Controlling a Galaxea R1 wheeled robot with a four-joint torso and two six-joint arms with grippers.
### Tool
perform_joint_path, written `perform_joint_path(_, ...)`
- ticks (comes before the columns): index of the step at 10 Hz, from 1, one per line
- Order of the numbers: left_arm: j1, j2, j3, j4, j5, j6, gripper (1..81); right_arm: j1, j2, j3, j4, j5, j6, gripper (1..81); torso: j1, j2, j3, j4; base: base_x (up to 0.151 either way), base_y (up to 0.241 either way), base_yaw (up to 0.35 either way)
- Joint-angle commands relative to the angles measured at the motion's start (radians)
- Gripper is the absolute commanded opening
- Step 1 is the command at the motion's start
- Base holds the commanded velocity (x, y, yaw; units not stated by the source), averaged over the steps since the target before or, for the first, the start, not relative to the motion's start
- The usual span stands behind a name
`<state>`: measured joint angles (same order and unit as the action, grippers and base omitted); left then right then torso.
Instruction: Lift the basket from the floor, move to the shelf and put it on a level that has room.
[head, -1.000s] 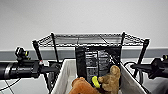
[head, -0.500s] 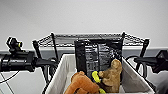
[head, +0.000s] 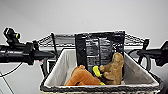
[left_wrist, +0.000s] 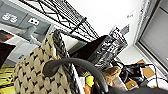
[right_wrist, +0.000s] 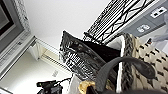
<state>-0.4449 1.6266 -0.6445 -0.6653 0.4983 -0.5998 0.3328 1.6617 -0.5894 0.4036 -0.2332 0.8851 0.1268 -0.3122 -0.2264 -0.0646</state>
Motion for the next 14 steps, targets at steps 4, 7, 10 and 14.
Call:
perform_joint_path(4,-0.232,0.063,-0.139,-0.105,0.040,0.011,1.0,0.223,0.072,-0.107,0.057,-0.003,0.014,1.0,0.000,0.000,0.000,0.000,0.000,0.000,0.000)
perform_joint_path(7,-0.272,0.090,-0.188,-0.135,0.060,0.009,1.0,0.286,0.104,-0.153,0.063,-0.038,0.057,1.0,0.000,0.000,0.000,0.000,0.000,0.000,0.000)
perform_joint_path(10,-0.332,0.128,-0.230,-0.169,0.071,0.009,1.0,0.350,0.137,-0.182,0.063,-0.058,0.094,1.0,0.000,0.000,0.000,0.000,0.000,0.000,0.000)
perform_joint_path(14,-0.390,0.176,-0.294,-0.204,0.086,0.009,1.0,0.412,0.172,-0.234,0.072,-0.081,0.115,1.0,0.000,0.000,0.000,0.000,0.000,0.000,0.000)
